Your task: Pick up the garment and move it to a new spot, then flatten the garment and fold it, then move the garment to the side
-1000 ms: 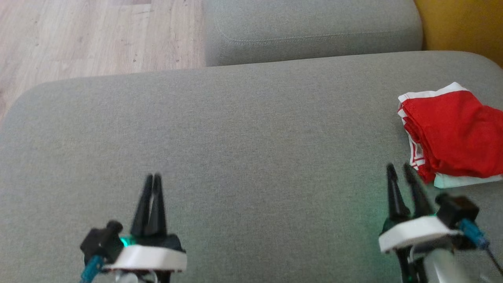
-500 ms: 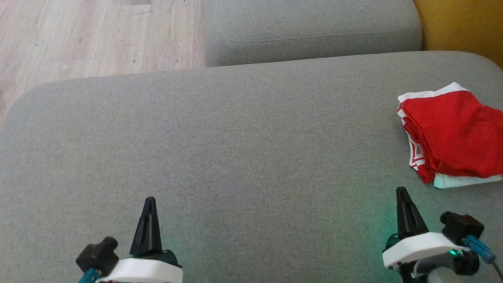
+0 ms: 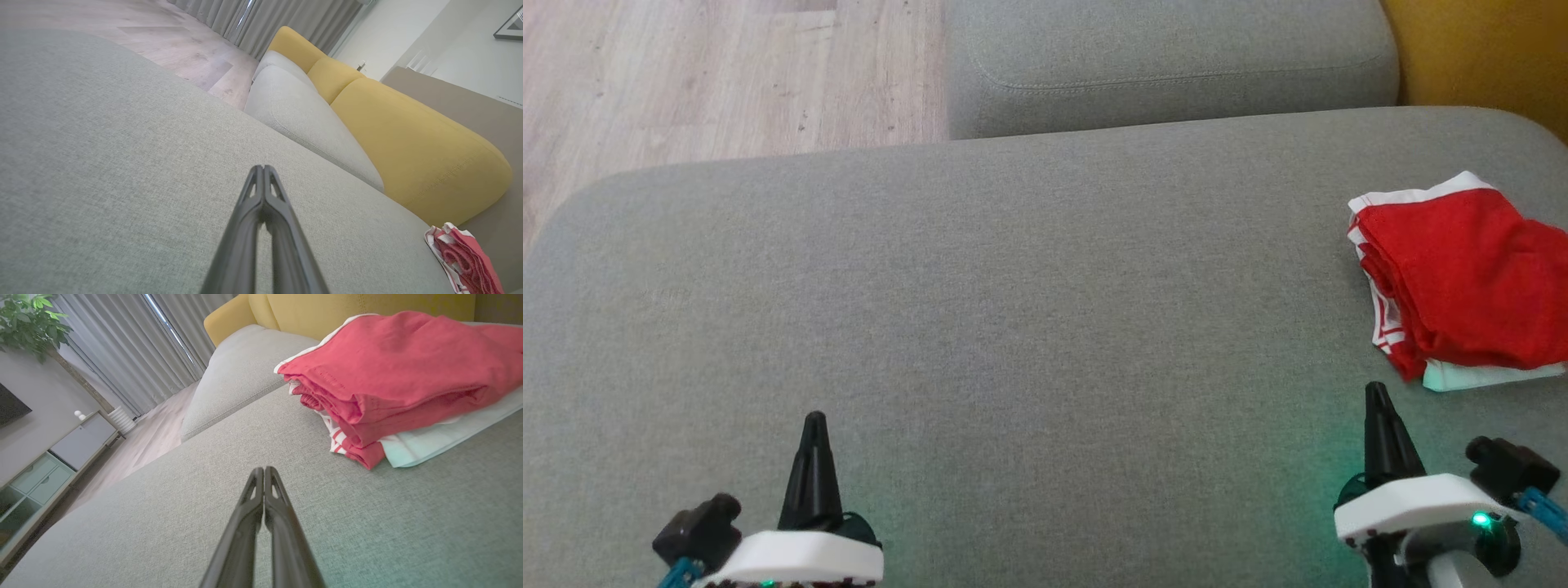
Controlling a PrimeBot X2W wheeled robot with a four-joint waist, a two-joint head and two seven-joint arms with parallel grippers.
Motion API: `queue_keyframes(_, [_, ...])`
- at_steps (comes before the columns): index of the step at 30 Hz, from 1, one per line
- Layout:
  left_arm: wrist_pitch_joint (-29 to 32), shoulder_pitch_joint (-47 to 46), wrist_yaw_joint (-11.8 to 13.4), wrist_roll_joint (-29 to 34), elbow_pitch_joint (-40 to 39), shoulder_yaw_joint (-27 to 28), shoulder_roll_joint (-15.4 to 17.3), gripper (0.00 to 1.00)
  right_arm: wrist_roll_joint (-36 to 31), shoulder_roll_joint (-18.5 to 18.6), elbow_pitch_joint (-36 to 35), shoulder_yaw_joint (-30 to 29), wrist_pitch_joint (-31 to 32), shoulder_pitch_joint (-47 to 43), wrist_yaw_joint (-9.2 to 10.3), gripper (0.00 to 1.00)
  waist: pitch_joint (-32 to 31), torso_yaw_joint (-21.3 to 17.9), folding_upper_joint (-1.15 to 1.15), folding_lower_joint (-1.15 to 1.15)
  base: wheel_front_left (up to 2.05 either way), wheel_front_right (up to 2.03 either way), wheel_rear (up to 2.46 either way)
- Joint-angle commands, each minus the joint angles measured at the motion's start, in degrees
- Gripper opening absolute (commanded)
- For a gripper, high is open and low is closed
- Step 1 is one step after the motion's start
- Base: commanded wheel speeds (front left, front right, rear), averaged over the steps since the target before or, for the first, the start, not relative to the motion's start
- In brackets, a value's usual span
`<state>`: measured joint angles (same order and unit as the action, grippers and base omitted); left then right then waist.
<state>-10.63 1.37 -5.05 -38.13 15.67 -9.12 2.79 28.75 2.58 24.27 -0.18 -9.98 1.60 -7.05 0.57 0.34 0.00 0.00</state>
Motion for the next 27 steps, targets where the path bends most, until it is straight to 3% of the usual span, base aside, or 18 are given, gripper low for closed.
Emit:
queue_keyframes(1, [0.18, -3.03, -0.14, -1.17, -1.79, 1.27, 0.38, 0.00, 1.48, 0.13, -2.20, -0.05, 0.45, 2.52, -0.12, 0.00, 0.00, 0.00, 0.00, 0.00, 0.00, 0.00, 0.00])
queue_keyframes(27, [4.38, -4.20, -0.75, -15.61, -1.78, 4.71, 0.59, 0.00, 18.01, 0.17, -4.35, -1.74, 4.73, 3.07, -0.21, 0.00, -0.11, -0.09, 0.00, 0.00, 0.00, 0.00, 0.00])
